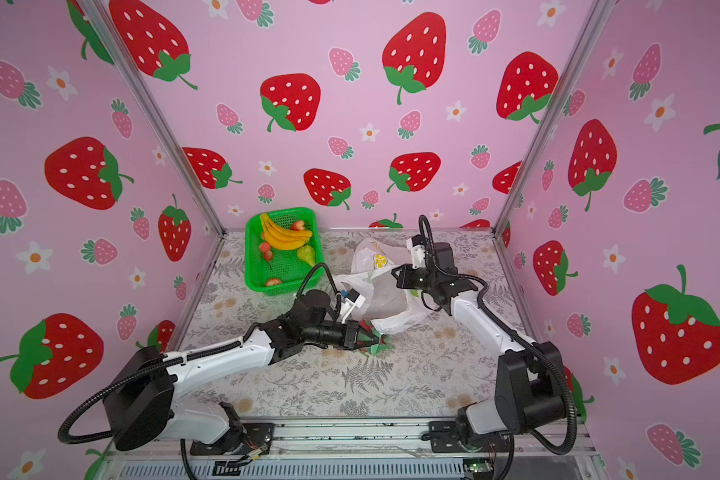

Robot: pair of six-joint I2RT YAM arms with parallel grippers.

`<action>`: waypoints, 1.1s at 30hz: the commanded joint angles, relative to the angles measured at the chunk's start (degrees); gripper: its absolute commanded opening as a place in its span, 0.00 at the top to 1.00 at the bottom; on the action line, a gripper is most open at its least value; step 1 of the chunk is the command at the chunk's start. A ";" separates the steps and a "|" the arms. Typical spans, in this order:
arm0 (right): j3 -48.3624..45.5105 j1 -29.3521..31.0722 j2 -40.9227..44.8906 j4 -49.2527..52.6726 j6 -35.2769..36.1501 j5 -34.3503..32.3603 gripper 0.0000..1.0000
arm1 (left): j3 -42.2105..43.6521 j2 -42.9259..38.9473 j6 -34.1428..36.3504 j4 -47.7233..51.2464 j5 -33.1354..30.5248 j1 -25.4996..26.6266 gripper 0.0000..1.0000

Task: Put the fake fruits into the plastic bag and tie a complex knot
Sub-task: 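Lower the dragon fruit into the bag held open by the right gripper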

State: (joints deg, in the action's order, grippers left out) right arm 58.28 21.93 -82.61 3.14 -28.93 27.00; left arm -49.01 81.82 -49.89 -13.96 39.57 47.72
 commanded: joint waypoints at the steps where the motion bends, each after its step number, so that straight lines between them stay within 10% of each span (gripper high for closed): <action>1: -1.62 -0.22 2.01 -3.11 -2.52 4.48 0.98 | -7.03 0.83 -0.45 -7.56 5.02 -0.79 1.00; 33: -1.33 -0.22 5.38 7.00 11.47 9.23 0.99 | -7.12 6.25 -9.16 -23.22 -2.70 -16.16 1.00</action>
State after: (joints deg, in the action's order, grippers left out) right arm 56.40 21.93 -78.41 8.75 -19.70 36.58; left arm -55.79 90.74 -57.54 -29.78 37.08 32.03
